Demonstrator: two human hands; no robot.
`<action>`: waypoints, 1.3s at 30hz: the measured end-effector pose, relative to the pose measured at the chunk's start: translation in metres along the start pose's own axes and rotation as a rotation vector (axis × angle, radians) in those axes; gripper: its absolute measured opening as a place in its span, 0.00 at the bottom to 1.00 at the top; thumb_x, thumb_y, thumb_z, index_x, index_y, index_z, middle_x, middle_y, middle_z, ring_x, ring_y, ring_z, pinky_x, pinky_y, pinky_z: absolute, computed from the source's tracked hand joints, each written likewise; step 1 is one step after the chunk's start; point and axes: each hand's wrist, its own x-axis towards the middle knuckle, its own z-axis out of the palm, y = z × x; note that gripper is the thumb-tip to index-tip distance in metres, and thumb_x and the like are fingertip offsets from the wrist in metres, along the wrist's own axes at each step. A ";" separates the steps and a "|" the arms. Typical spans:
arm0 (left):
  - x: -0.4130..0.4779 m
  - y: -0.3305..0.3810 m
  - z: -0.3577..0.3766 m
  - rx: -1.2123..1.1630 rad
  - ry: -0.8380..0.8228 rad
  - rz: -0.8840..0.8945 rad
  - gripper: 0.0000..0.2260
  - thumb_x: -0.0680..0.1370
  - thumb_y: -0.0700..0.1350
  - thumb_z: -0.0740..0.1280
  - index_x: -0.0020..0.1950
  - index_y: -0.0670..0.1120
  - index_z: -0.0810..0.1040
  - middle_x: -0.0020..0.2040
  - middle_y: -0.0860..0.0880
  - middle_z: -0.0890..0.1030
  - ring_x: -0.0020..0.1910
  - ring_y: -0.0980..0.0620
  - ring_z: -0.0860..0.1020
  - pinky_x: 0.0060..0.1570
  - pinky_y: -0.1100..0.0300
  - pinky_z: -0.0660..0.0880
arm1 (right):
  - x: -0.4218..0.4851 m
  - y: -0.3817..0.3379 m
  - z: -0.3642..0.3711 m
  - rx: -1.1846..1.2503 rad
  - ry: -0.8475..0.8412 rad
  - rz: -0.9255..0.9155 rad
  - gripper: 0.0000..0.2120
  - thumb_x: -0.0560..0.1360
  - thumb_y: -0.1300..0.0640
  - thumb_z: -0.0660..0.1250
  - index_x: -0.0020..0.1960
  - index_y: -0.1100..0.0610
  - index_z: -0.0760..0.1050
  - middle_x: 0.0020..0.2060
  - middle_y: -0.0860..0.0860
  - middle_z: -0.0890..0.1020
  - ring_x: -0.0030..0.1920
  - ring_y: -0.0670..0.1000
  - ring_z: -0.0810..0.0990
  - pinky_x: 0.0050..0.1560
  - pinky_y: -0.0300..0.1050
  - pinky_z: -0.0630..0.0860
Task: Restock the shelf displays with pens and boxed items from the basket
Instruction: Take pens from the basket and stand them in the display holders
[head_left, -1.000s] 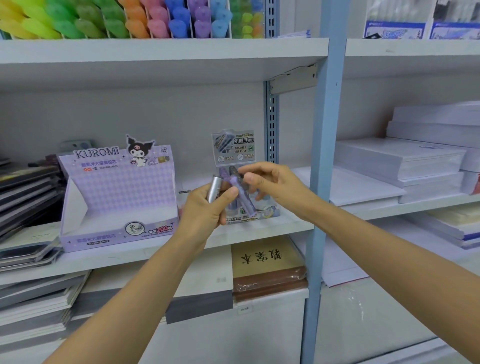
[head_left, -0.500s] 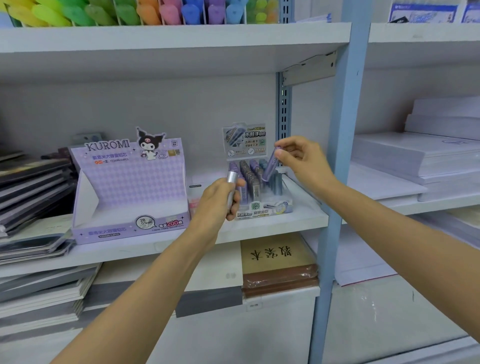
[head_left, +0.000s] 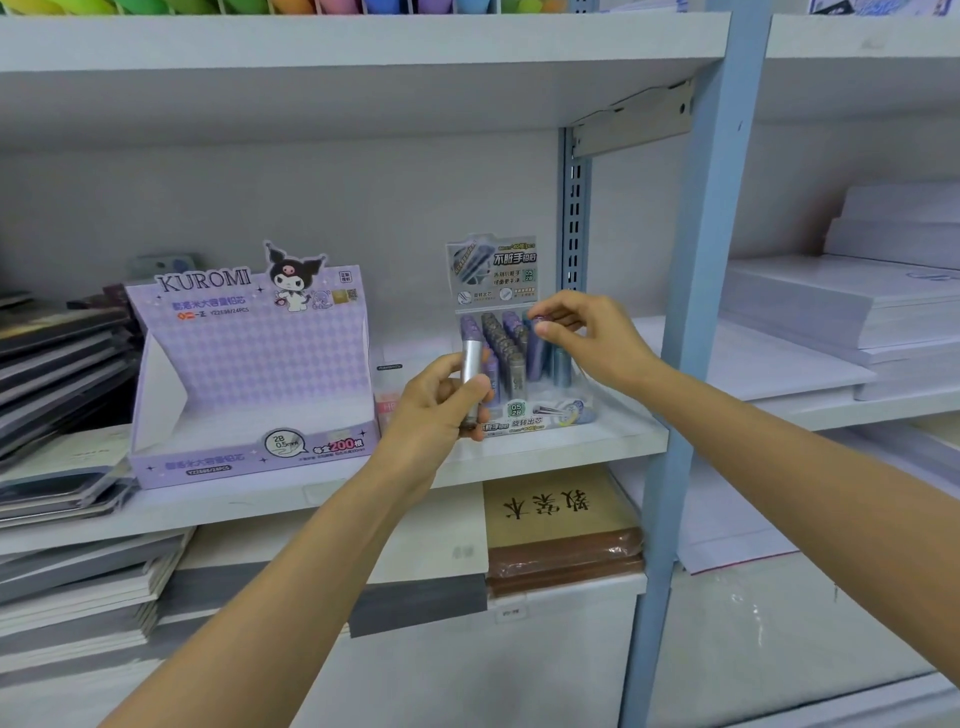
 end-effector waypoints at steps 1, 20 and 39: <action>0.001 0.000 0.000 0.003 -0.001 -0.003 0.11 0.81 0.39 0.63 0.63 0.44 0.75 0.40 0.47 0.77 0.36 0.53 0.73 0.37 0.63 0.76 | 0.000 0.000 -0.001 0.001 -0.012 -0.002 0.09 0.77 0.62 0.68 0.56 0.59 0.80 0.46 0.49 0.82 0.47 0.45 0.78 0.48 0.27 0.72; -0.003 0.004 -0.004 0.037 -0.007 -0.001 0.17 0.77 0.36 0.69 0.65 0.44 0.73 0.42 0.46 0.79 0.34 0.54 0.77 0.41 0.61 0.78 | 0.003 0.000 0.003 -0.249 0.027 0.031 0.09 0.76 0.52 0.69 0.53 0.54 0.82 0.51 0.49 0.78 0.56 0.51 0.72 0.59 0.48 0.69; -0.007 0.011 0.012 -0.145 0.121 0.070 0.13 0.77 0.36 0.69 0.61 0.38 0.78 0.49 0.45 0.85 0.50 0.47 0.83 0.50 0.59 0.79 | -0.048 -0.027 -0.004 0.531 -0.330 0.080 0.12 0.68 0.53 0.76 0.47 0.57 0.78 0.42 0.54 0.85 0.44 0.52 0.84 0.46 0.41 0.80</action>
